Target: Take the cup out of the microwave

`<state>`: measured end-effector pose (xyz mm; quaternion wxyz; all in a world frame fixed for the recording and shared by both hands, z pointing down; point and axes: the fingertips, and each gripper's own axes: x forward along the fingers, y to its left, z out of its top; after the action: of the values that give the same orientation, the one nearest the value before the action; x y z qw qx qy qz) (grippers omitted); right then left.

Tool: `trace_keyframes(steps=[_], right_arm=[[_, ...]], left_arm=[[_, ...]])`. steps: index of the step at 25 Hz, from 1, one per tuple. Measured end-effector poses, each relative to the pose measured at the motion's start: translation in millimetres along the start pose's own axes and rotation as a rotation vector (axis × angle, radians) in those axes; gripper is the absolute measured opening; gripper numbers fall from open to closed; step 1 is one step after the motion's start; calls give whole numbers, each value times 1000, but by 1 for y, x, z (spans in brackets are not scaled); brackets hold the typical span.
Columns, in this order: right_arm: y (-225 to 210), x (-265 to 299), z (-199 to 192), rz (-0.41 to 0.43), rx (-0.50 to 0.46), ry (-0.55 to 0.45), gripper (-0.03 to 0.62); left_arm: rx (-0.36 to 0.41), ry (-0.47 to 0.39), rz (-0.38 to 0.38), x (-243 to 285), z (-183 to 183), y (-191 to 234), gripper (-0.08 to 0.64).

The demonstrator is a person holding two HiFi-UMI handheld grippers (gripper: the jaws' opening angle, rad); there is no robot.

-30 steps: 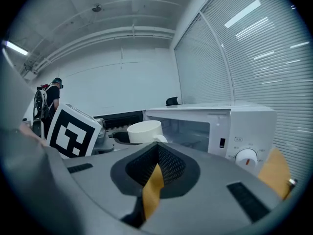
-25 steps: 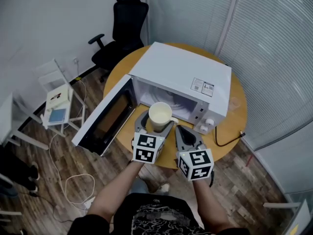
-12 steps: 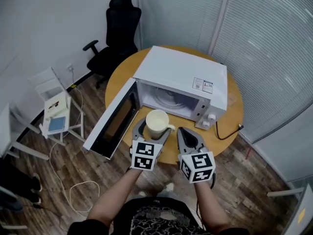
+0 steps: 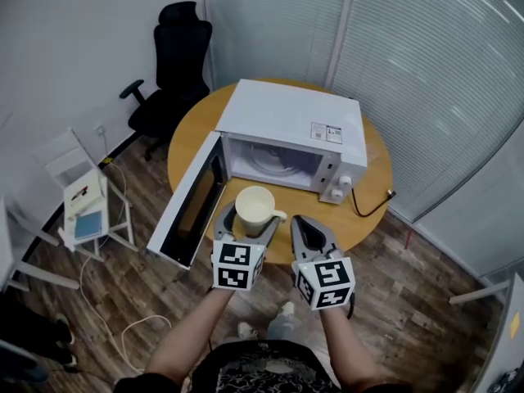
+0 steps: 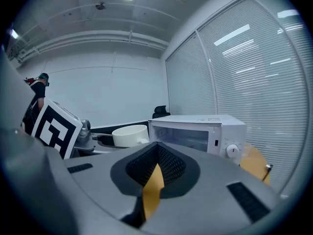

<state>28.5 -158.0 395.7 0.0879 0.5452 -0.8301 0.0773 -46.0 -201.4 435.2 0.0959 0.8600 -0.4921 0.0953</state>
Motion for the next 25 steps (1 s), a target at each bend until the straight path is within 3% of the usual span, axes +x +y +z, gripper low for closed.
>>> trace_keyframes(steps=[11, 25], right_arm=[[17, -25, -11, -72, 0, 12, 15], [21, -37, -10, -89, -6, -8, 15]], left_arm=[[-9, -9, -60, -21, -8, -13, 416], [-6, -23, -85, -27, -4, -22, 416]])
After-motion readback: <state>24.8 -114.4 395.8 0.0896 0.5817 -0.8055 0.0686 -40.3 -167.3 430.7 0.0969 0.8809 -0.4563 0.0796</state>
